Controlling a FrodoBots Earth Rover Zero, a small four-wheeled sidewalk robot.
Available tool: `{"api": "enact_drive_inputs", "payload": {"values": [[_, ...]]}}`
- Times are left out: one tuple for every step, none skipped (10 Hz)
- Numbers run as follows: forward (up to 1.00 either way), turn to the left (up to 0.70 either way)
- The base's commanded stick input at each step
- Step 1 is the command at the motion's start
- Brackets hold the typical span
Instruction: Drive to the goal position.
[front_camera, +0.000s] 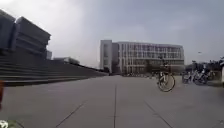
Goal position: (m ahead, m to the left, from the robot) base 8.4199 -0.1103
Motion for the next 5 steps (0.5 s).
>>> {"api": "enact_drive_inputs", "payload": {"values": [[0.85,0.0],[0.85,0.0],[0.85,0.0],[0.85,0.0],[0.85,0.0]]}}
